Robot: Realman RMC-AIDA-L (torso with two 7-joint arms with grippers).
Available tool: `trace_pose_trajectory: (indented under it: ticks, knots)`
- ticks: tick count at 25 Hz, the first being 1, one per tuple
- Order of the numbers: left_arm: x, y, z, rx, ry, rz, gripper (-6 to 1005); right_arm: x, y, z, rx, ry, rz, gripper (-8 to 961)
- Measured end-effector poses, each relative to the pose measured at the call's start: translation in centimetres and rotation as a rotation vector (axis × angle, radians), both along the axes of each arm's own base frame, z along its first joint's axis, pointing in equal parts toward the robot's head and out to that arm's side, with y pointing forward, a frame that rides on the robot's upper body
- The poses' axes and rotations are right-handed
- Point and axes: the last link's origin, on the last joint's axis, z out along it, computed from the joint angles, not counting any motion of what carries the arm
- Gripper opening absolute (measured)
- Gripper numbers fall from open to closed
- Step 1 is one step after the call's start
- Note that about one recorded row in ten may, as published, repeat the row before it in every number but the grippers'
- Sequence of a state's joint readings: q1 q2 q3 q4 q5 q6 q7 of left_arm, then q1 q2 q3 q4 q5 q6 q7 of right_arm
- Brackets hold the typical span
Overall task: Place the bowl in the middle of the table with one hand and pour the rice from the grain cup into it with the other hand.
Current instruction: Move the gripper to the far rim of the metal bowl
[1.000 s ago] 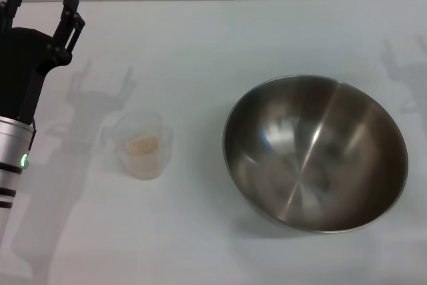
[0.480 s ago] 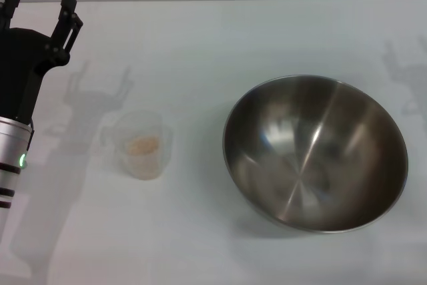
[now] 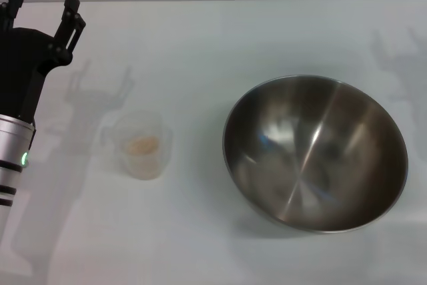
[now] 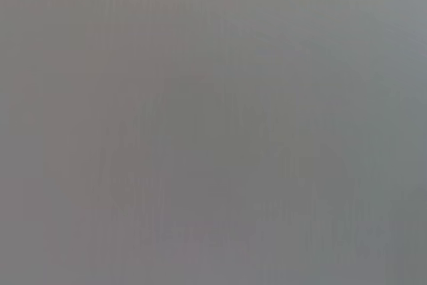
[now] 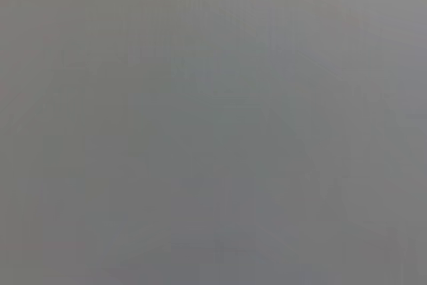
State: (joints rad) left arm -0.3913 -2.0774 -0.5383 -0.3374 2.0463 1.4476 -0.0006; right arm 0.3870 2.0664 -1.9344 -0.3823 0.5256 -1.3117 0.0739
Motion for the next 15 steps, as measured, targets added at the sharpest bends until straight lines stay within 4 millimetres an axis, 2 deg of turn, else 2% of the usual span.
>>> trace_pose_trajectory:
  ticks: [4, 5, 6, 7, 9, 10, 11, 14, 15]
  knots:
    - [0.0, 0.1, 0.0, 0.0, 0.002, 0.0, 829, -1.3, 0.7, -0.6, -0.06, 0.019, -0.009, 679]
    - [0.0, 0.1, 0.1, 0.001, 0.002, 0.0, 829, -2.6, 1.4, -0.8, -0.113, 0.025, -0.025, 679]
    - [0.0, 0.1, 0.1, 0.001, 0.002, 0.0, 829, -2.6, 1.4, -0.8, -0.113, 0.025, -0.025, 679]
    - [0.0, 0.1, 0.1, 0.001, 0.002, 0.0, 829, -3.8, 1.8, -0.8, -0.161, 0.028, -0.047, 679]
    - [-0.2, 0.1, 0.1, 0.002, 0.007, 0.005, 829, -4.4, 1.9, -0.8, -0.191, 0.03, -0.062, 679]
    - [-0.3, 0.1, 0.2, 0.005, 0.009, 0.008, 830, -6.0, 2.1, -0.7, -0.256, 0.039, -0.087, 679]
    - [-0.3, 0.1, 0.2, 0.006, 0.009, 0.009, 830, -6.0, 2.1, -0.7, -0.256, 0.039, -0.087, 680]
    - [-0.4, 0.1, 0.3, 0.01, 0.008, 0.015, 830, -8.3, 2.1, -0.1, -0.35, 0.043, -0.152, 680]
    - [-0.5, 0.1, 0.3, 0.012, 0.008, 0.015, 830, -9.9, 2.1, 0.5, -0.407, 0.021, -0.213, 680]
